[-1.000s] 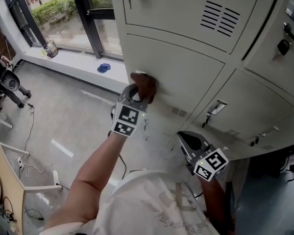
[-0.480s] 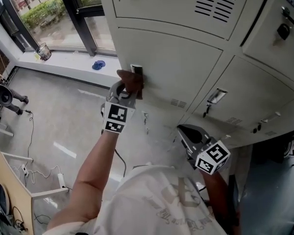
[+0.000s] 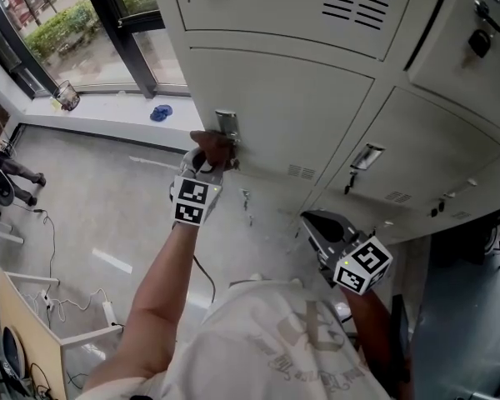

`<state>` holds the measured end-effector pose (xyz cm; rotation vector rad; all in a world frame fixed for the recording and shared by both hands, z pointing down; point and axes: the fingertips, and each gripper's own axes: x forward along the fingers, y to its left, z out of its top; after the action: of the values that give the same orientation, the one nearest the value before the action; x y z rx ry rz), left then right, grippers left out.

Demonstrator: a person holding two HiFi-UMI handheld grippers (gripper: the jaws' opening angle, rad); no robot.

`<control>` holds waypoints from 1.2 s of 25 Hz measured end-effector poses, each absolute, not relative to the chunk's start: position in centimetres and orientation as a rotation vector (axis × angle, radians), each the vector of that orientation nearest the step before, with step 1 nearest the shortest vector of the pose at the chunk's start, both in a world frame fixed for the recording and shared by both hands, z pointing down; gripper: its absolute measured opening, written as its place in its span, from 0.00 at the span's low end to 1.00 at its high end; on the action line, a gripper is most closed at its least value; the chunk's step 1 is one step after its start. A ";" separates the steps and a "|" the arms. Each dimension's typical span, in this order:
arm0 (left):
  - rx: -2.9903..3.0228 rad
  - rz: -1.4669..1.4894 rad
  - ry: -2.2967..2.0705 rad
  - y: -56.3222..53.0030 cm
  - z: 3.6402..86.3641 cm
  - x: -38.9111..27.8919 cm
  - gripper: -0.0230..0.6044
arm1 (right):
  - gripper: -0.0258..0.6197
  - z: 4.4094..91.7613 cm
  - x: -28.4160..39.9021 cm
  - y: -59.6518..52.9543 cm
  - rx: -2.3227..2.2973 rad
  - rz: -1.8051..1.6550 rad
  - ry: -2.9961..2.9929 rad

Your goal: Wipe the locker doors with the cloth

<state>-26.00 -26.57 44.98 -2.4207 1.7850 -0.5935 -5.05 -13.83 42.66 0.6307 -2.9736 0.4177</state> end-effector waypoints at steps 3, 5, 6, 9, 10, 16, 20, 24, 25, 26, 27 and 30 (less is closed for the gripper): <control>-2.431 -0.601 1.789 -26.4 44.9 -25.9 0.17 | 0.05 42.7 -5.0 -13.6 0.644 0.425 -2.968; -2.414 -0.554 1.796 -26.0 43.8 -26.0 0.17 | 0.05 42.5 -4.9 -13.6 0.654 0.418 -2.960; -2.403 -0.512 1.802 -25.7 42.8 -26.2 0.17 | 0.05 42.5 -5.2 -13.8 0.649 0.407 -2.962; -2.359 -0.388 1.804 -24.7 38.2 -27.0 0.17 | 0.05 42.0 -6.6 -14.6 0.617 0.369 -2.983; -2.357 -0.361 1.794 -24.3 36.7 -26.5 0.17 | 0.05 41.8 -6.8 -14.7 0.618 0.368 -2.983; -2.446 -0.402 1.747 -23.9 37.9 -20.9 0.17 | 0.05 42.1 -5.2 -13.9 0.618 0.420 -2.964; -2.464 -0.474 1.783 -25.1 39.4 -19.5 0.17 | 0.05 42.6 -4.6 -13.8 0.624 0.428 -2.967; -2.411 -0.495 1.916 -25.5 40.1 -21.1 0.17 | 0.05 42.3 -3.9 -14.2 0.610 0.435 -2.994; -2.400 -0.498 1.946 -25.6 40.5 -21.2 0.17 | 0.05 42.4 -3.4 -14.2 0.609 0.441 -2.998; -2.399 -0.499 1.965 -25.7 41.0 -21.0 0.18 | 0.05 42.6 -2.8 -14.2 0.618 0.449 -2.996; -2.403 -0.501 1.971 -25.9 41.5 -20.6 0.18 | 0.05 42.8 -2.1 -14.3 0.634 0.459 -2.990; -2.412 -0.526 1.953 -26.4 42.1 -19.7 0.18 | 0.05 43.2 -1.3 -14.7 0.677 0.487 -2.974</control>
<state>-19.68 -26.43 42.07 -2.4117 1.9525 -0.5262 -1.27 -14.73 43.19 0.6769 -2.9744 0.4869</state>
